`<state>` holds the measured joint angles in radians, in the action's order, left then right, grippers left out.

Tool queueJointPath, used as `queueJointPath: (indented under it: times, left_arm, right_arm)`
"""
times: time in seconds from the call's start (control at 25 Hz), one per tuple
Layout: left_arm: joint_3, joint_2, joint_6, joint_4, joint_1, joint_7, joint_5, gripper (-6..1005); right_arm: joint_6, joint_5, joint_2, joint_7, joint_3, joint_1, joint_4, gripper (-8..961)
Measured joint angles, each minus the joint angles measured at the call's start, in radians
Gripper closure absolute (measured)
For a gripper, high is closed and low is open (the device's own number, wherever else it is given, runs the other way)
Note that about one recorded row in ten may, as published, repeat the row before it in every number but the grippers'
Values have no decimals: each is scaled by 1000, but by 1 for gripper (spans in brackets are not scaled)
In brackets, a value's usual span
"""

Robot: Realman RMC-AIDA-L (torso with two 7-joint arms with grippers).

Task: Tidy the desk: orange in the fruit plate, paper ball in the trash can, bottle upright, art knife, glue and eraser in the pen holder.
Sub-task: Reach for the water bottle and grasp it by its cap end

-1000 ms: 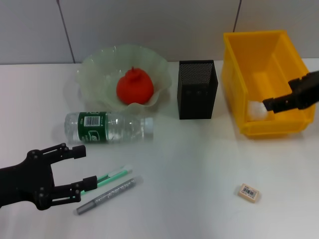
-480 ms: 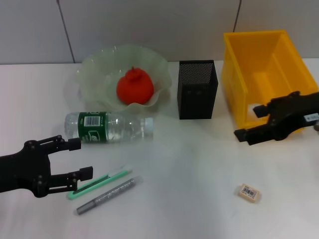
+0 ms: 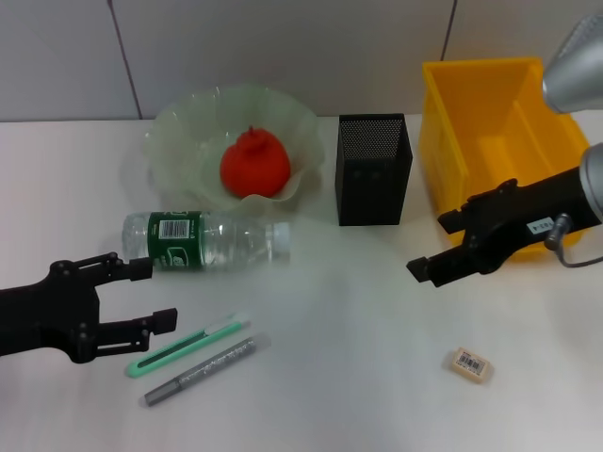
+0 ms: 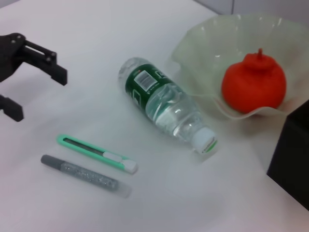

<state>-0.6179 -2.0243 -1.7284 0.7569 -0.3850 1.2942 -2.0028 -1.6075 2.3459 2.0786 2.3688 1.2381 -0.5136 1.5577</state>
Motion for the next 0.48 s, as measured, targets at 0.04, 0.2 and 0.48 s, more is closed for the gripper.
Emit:
queueJointPath:
  times: [0.04, 0.2, 0.48]
  left_arm:
    - [0, 0, 2, 1, -1, 1, -1, 195]
    - [0, 0, 21, 50, 0, 10, -21, 195]
    - [-2, -2, 50, 98, -6, 60, -84, 195]
  right_arm:
    - [-1, -1, -1, -6, -2, -7, -9, 142]
    - [-8, 3, -9, -38, -14, -37, -41, 142]
    - [-104, 4, -31, -83, -85, -125, -119, 142]
